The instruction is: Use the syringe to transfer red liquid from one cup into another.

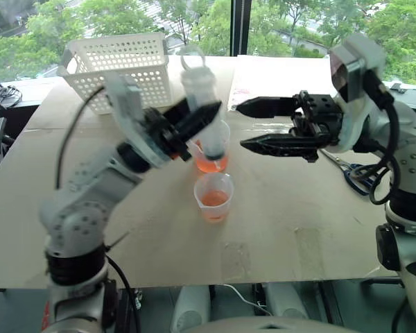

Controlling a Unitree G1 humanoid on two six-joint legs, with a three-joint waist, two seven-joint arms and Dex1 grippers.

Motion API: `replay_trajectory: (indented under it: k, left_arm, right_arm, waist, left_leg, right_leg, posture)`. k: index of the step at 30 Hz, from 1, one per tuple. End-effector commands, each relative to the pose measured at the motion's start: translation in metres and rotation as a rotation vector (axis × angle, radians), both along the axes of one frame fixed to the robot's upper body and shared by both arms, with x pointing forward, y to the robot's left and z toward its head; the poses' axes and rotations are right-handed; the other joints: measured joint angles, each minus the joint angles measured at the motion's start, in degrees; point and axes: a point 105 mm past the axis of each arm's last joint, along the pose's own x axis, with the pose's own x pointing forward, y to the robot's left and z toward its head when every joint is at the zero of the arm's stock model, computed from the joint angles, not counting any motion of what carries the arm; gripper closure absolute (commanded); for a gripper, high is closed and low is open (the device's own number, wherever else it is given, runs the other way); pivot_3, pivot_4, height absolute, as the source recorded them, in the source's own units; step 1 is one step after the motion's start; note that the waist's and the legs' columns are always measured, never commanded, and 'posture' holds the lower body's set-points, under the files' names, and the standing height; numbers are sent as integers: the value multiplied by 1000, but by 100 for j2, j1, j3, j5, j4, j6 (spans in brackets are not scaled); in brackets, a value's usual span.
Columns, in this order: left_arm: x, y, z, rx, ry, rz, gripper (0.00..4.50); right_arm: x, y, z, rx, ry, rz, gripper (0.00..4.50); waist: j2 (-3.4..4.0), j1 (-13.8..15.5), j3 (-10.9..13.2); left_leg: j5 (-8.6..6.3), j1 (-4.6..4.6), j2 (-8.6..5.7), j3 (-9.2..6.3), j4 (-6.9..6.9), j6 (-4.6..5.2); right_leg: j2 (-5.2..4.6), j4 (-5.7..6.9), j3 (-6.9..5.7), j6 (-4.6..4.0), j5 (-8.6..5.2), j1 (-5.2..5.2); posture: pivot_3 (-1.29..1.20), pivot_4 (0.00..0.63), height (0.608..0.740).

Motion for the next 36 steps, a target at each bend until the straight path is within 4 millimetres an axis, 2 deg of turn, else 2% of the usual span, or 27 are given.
replay_trajectory:
  k: [1, 3, 5, 8, 11, 13, 17, 22, 25, 30, 32, 33, 34, 36]
  left_arm:
    - [-2, 13, 13, -21, 85, 34, 3116]
    - [1, 30, 19, -10, 164, 63, 3116]
    - [6, 58, 20, -34, 280, 118, 3116]
    - [14, 95, 5, 11, 450, 243, 3116]
    - [20, 122, -24, 83, 650, 354, 3116]
    - [20, 128, -42, 121, 763, 363, 3116]
    - [32, 146, -82, 112, 964, 445, 3116]
    - [52, 156, -111, 39, 1084, 533, 3116]
    - [60, 159, -135, -5, 1155, 593, 3116]
    - [61, 171, -148, -12, 1181, 668, 3116]
    - [60, 173, -150, -6, 1180, 678, 2100]
    - [60, 172, -150, -7, 1179, 679, 1797]
    - [60, 172, -151, -2, 1178, 675, 1269]
    - [58, 167, -145, -6, 1155, 646, 321]
  right_arm:
    - [-8, -8, 9, 19, -76, -14, 1303]
    - [-7, -15, 4, 0, -102, -51, 1303]
    - [-12, -24, 0, -3, -110, -64, 1303]
    - [-18, -34, -13, -51, -134, -92, 1303]
    - [-20, -41, -26, -86, -132, -123, 1303]
    - [-21, -44, -35, -111, -128, -142, 1303]
    - [-24, -49, -57, -189, -114, -185, 1303]
    - [-31, -52, -65, -194, -85, -216, 1303]
    - [-37, -51, -71, -199, -58, -228, 1303]
    - [-43, -52, -73, -199, -26, -239, 1303]
    - [-43, -53, -74, -201, -17, -240, 1263]
    - [-43, -53, -75, -203, -14, -240, 1263]
    - [-43, -53, -75, -205, -12, -240, 1263]
    - [-43, -53, -76, -209, -12, -237, 1263]
  waist:
    - [2, -13, 1]
    - [1, -2, 2]
    - [-2, 4, 5]
    - [2, 7, 7]
    - [2, 16, 8]
    - [2, 34, 8]
    - [1, 84, 8]
    - [-3, 134, 5]
    - [-6, 149, 3]
    - [-11, 150, 0]
    - [-12, 143, -1]
    - [-12, 141, -1]
    - [-13, 150, -2]
    - [-14, 149, -4]
  left_leg:
    - [0, 2, -1, 4, -1, 0]
    - [0, 1, 0, 0, -1, 0]
    - [0, -3, 2, -8, -2, -1]
    - [0, -2, 1, -3, -5, -1]
    - [0, 2, -2, 6, -9, -2]
    - [0, 3, -2, 8, -9, -2]
    - [1, 3, -4, 28, -7, -4]
    - [1, 2, -5, 37, -6, -5]
    - [1, 0, -7, 41, -7, -5]
    - [1, -1, -9, 41, -8, -6]
    - [1, 4, -9, 44, -8, -6]
    - [1, 5, -9, 44, -8, -6]
    - [1, 6, -8, 43, -8, -5]
    - [1, 6, -8, 41, -3, -5]
  right_leg:
    - [0, 1, 4, 0, 0, 0]
    - [2, 1, 0, 0, 0, 0]
    - [3, -1, -9, 0, -1, -1]
    - [0, -1, -7, 0, -2, -2]
    - [-5, -4, -3, 3, -4, -2]
    - [-5, -4, -3, 6, -8, -2]
    - [-11, -3, -8, -13, -15, -1]
    - [-10, -1, -7, -15, -10, -2]
    - [-12, -4, -2, -9, -7, -2]
    - [-16, -6, -2, -4, -3, -3]
    - [-16, -4, 1, -13, -9, -2]
    - [-14, -2, -1, -16, -9, -2]
    - [-14, -2, -1, -19, -11, -2]
    - [-15, 0, -2, -21, -12, 0]
  posture:
    - [0, 150, 740]
    - [0, 150, 740]
    - [0, 150, 740]
    - [0, 150, 740]
    - [0, 150, 740]
    - [0, 150, 740]
    - [0, 150, 740]
    - [0, 150, 740]
    - [0, 150, 740]
    - [0, 150, 740]
    - [0, 150, 740]
    - [0, 150, 740]
    - [0, 150, 740]
    - [0, 150, 740]
